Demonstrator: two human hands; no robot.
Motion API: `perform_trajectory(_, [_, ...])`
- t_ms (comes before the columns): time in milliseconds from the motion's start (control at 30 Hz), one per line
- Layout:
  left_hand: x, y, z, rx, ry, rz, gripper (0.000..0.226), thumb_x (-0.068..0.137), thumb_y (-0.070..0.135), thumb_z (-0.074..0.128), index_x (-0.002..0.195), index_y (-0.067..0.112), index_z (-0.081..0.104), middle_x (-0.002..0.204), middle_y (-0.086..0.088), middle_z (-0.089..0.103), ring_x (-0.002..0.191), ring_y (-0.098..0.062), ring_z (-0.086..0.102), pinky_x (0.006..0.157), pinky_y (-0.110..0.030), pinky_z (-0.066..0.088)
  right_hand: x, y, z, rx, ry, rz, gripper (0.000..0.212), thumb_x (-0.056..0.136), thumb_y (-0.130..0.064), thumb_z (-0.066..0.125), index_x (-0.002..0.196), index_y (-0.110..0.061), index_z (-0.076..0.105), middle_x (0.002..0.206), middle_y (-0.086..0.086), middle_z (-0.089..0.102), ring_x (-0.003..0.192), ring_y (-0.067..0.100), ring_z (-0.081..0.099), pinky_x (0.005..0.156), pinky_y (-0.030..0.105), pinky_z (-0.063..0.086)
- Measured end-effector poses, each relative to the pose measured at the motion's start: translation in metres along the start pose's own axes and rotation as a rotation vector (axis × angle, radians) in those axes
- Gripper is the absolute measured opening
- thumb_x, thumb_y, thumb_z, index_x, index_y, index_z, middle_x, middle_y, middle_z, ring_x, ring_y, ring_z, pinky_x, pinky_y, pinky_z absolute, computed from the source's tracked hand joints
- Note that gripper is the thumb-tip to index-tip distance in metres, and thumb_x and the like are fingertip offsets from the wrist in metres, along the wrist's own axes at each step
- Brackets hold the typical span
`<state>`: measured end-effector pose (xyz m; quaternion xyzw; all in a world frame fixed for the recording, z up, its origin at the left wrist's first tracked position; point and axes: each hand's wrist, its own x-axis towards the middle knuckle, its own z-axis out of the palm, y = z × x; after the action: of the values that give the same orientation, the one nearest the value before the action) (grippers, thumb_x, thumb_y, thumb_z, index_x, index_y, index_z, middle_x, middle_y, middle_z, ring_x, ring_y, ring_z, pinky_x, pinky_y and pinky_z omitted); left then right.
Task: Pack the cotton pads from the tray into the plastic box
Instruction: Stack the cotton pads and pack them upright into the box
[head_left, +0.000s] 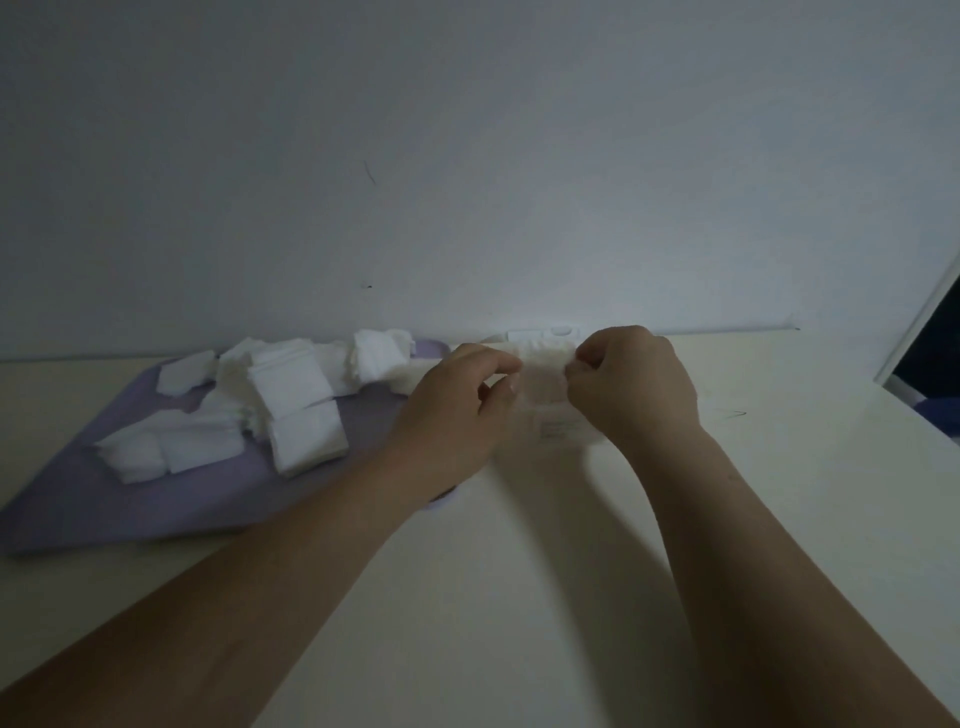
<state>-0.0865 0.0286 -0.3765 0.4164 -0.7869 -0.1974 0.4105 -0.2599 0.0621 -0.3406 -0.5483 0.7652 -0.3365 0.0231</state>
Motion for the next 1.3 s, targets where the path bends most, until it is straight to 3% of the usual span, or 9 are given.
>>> perform_trajectory(133, [-0.028,-0.017,-0.044,0.143,0.040,-0.021,0.018,0.095,0.018,0.064,0.111,0.022,0.072,0.111,0.008,0.064,0.089,-0.009,0.065,0.085,-0.022,0.048,-0.009,-0.013,-0.004,-0.059,0.103,-0.092,0.024,0.091,-0.023,0.060,0.110,-0.018,0.074,0.113,0.002,0.068,0.109,0.027,0.061,0.077,0.034,0.047])
perform_trajectory(267, [-0.055,-0.041,-0.101,0.432,0.122,-0.080,0.019,0.088,0.016,0.065,0.104,0.019,0.075,0.107,-0.001,0.065,0.092,-0.023,0.064,0.081,-0.027,0.046,-0.032,-0.042,0.011,0.092,0.242,-0.376,0.016,0.091,-0.025,0.064,0.099,-0.020,0.078,0.104,-0.001,0.070,0.101,0.024,0.062,0.076,0.032,0.050])
perform_trajectory(367, [-0.074,-0.059,-0.131,0.549,0.110,-0.177,0.021,0.090,0.018,0.064,0.108,0.015,0.075,0.115,-0.008,0.065,0.098,-0.032,0.067,0.085,-0.042,0.056,-0.060,-0.067,0.033,0.287,0.018,-0.487,0.015,0.088,-0.027,0.065,0.088,-0.019,0.077,0.092,0.000,0.071,0.090,0.020,0.065,0.078,0.034,0.052])
perform_trajectory(467, [-0.083,-0.071,-0.137,0.487,0.077,-0.171,0.023,0.092,0.022,0.057,0.106,0.015,0.074,0.114,-0.008,0.064,0.096,-0.032,0.067,0.086,-0.041,0.056,-0.079,-0.072,0.055,0.290,-0.182,-0.547,0.014,0.089,-0.027,0.067,0.095,-0.020,0.078,0.098,-0.001,0.075,0.095,0.019,0.068,0.087,0.034,0.052])
perform_trajectory(733, [-0.069,-0.073,-0.124,0.413,-0.023,-0.024,0.023,0.091,0.029,0.059,0.073,0.016,0.065,0.084,0.004,0.055,0.071,-0.019,0.058,0.066,-0.044,0.052,-0.077,-0.065,0.065,0.328,-0.240,-0.424,0.016,0.092,-0.022,0.068,0.103,-0.018,0.078,0.101,0.000,0.077,0.093,0.018,0.069,0.088,0.036,0.053])
perform_trajectory(933, [-0.033,-0.056,-0.126,0.418,0.117,0.003,0.011,0.089,0.027,0.065,0.094,0.020,0.072,0.092,0.001,0.064,0.081,-0.023,0.063,0.077,-0.039,0.053,-0.071,-0.061,0.075,0.348,-0.315,-0.411,0.033,0.094,-0.024,0.064,0.127,-0.022,0.070,0.124,-0.005,0.070,0.111,0.011,0.063,0.098,0.024,0.047])
perform_trajectory(1067, [0.013,-0.047,-0.113,0.394,0.027,-0.300,0.048,0.093,0.040,0.062,0.134,0.017,0.055,0.124,-0.005,0.064,0.109,-0.026,0.061,0.093,-0.038,0.050,-0.072,-0.060,0.075,0.376,-0.299,-0.376,0.028,0.094,-0.018,0.063,0.120,-0.021,0.073,0.113,-0.004,0.072,0.103,0.015,0.065,0.094,0.029,0.050])
perform_trajectory(1167, [0.038,-0.054,-0.100,0.405,-0.080,-0.425,0.058,0.091,0.056,0.059,0.131,0.015,0.052,0.128,-0.005,0.062,0.107,-0.025,0.059,0.091,-0.037,0.050,-0.071,-0.060,0.076,0.413,-0.279,-0.375,0.020,0.092,-0.013,0.063,0.106,-0.019,0.076,0.102,-0.002,0.073,0.094,0.018,0.066,0.088,0.036,0.052])
perform_trajectory(1300, [0.045,-0.065,-0.094,0.335,-0.074,-0.447,0.056,0.083,0.038,0.076,0.129,0.014,0.058,0.123,-0.005,0.065,0.109,-0.027,0.063,0.096,-0.039,0.053,-0.071,-0.058,0.076,0.425,-0.293,-0.368,0.018,0.091,-0.014,0.063,0.103,-0.018,0.076,0.098,-0.001,0.073,0.091,0.017,0.066,0.086,0.038,0.053])
